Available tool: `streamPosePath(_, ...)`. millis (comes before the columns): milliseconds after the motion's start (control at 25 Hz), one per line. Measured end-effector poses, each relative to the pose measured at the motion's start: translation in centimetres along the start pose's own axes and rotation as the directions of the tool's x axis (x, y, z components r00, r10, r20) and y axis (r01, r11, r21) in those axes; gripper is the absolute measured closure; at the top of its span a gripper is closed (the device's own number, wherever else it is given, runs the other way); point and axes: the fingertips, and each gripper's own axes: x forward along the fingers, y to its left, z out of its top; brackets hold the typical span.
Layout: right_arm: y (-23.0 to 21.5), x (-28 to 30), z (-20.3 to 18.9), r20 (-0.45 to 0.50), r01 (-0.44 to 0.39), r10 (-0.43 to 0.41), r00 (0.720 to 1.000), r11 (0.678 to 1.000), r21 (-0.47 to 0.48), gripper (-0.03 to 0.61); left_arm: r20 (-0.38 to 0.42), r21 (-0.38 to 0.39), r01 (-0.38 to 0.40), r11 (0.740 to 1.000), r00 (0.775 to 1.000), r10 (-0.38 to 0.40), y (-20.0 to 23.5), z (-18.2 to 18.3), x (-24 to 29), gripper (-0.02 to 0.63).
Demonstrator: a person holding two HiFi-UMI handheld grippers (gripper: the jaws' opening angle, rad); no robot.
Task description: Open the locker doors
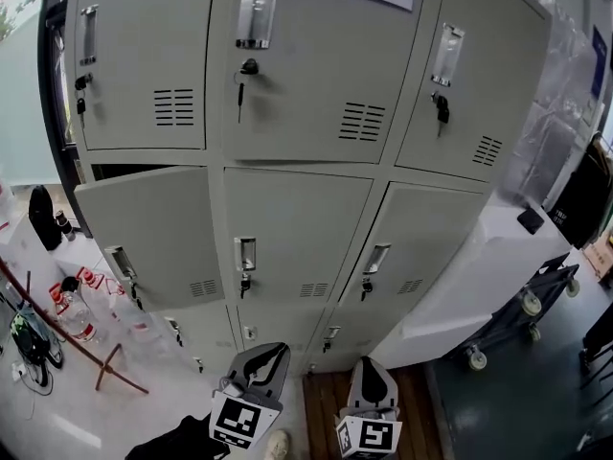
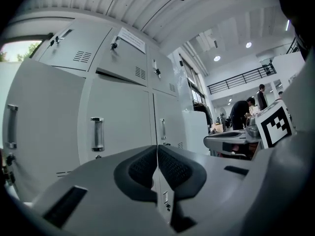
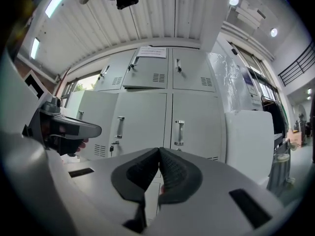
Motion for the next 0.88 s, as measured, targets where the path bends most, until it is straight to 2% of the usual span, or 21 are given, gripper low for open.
streamPosePath(320, -2.8, 6.6, -0.3, 0.003, -0.044, 0.044, 0.999, 0.999, 0.005, 0.563, -0.019, 0.003, -0.025, 1.0, 0.999, 0.025, 1.5, -0.4, 5.8, 0.588)
streamPosePath(360, -2.9, 7.4, -0.1, 0.007, -0.059, 0.059, 0.998, 0.998, 0.001, 0.538, -0.02, 0.005, -0.028, 1.0, 0.999, 0.028, 1.7, -0.4, 6.3, 0.588)
streamPosePath(400, -2.9, 8.2, 0.1, 0.012, -0.074, 0.074, 0.997, 0.997, -0.004, 0.484, -0.021, 0.006, -0.031, 0.999, 0.999, 0.031, 1.9, -0.4, 6.8, 0.588)
streamPosePath(440, -3.1, 9.0, 0.3, 0.016, -0.085, 0.085, 0.996, 0.996, -0.009, 0.464, -0.022, 0.007, -0.033, 0.999, 0.999, 0.033, 2.0, -0.4, 7.3, 0.588)
streamPosePath(680, -4.1, 13.8, 1.8, 0.05, -0.113, 0.114, 0.992, 0.993, -0.022, 0.415, -0.027, 0.011, -0.052, 0.999, 0.998, 0.053, 2.9, -0.4, 9.3, 0.588)
streamPosePath(880, -5.1, 17.2, 2.3, 0.036, -0.13, 0.13, 0.991, 0.991, -0.02, 0.365, -0.033, 0.009, -0.072, 0.997, 0.997, 0.072, 3.9, -0.5, 10.5, 0.588)
